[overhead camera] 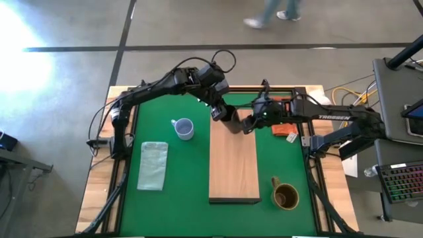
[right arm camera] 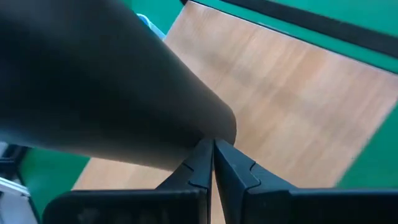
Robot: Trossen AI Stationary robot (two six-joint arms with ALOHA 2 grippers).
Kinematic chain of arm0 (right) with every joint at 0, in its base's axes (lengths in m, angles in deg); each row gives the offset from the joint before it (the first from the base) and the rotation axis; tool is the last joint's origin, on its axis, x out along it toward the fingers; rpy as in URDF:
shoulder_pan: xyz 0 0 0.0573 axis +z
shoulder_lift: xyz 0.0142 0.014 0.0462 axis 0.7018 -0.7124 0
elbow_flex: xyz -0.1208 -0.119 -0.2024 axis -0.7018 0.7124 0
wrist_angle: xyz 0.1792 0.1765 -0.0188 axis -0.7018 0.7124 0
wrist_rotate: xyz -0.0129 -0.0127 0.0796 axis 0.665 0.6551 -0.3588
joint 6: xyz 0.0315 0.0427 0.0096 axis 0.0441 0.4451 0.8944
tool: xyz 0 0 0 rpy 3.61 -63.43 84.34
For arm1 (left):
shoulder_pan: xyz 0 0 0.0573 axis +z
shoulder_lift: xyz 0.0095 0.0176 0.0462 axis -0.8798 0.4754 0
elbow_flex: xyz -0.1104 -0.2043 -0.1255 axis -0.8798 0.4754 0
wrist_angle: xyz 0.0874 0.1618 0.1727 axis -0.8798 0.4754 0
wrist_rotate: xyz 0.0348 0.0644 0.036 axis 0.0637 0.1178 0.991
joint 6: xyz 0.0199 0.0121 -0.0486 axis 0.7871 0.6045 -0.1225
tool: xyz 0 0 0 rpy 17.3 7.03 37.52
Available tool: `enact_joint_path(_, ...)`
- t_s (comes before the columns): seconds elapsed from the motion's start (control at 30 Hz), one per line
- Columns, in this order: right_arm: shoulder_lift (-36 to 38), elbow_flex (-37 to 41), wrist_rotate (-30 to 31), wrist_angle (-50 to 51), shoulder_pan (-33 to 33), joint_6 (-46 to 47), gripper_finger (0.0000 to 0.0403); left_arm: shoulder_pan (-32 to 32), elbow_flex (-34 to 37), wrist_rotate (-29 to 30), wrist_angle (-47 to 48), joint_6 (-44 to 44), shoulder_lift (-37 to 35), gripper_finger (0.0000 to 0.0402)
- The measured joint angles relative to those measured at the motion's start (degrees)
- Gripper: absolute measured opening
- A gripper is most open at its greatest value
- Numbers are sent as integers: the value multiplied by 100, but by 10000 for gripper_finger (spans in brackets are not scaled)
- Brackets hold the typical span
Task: Stack small to large cups/mugs on shelf
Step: Put the black cup on the shelf
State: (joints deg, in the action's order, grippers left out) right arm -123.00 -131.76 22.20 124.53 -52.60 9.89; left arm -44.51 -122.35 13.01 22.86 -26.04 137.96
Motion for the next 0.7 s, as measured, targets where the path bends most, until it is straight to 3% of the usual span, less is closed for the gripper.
enact_joint_path(0.4,169,488,-5,-390,0,234,8,-70,100,-77,-315,66,4,5)
enact_joint_path(0.7,232,586,-3,-405,-1,234,8,-110,133,-85,-426,-65,13,83)
